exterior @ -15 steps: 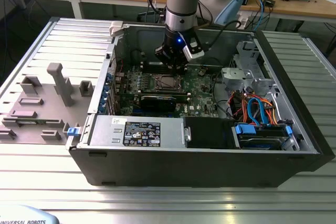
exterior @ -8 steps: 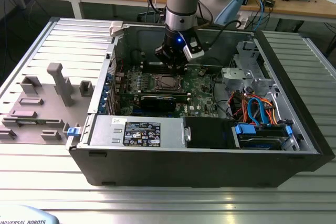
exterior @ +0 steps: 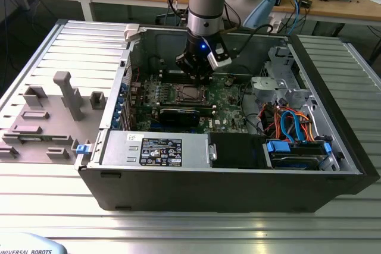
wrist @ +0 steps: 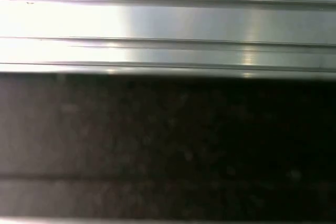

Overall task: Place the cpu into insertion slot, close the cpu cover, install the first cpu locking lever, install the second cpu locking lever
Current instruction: 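Install the first cpu locking lever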

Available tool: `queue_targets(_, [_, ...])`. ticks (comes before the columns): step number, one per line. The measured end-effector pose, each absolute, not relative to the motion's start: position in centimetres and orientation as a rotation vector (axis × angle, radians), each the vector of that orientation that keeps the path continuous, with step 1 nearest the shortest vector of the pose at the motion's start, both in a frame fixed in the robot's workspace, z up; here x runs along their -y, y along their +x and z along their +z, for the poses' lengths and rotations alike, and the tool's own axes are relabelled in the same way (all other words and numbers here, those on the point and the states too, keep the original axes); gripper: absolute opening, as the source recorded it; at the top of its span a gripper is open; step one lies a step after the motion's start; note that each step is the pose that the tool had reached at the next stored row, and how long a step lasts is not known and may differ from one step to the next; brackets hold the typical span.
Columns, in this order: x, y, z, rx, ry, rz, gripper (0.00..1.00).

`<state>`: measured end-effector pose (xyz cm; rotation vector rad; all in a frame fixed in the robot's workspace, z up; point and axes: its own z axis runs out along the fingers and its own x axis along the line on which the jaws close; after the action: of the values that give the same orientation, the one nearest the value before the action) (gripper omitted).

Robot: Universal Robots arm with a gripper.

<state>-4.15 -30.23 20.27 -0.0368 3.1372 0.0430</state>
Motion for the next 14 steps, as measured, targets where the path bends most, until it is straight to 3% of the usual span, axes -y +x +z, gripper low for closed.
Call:
queue_targets(5, [30.22,-4.15,20.25,-3.135,-0.037,0.110,0.11])
queue_targets(14, [30.52,-4.15,20.48,-3.135,-0.037,0.113,0.11])
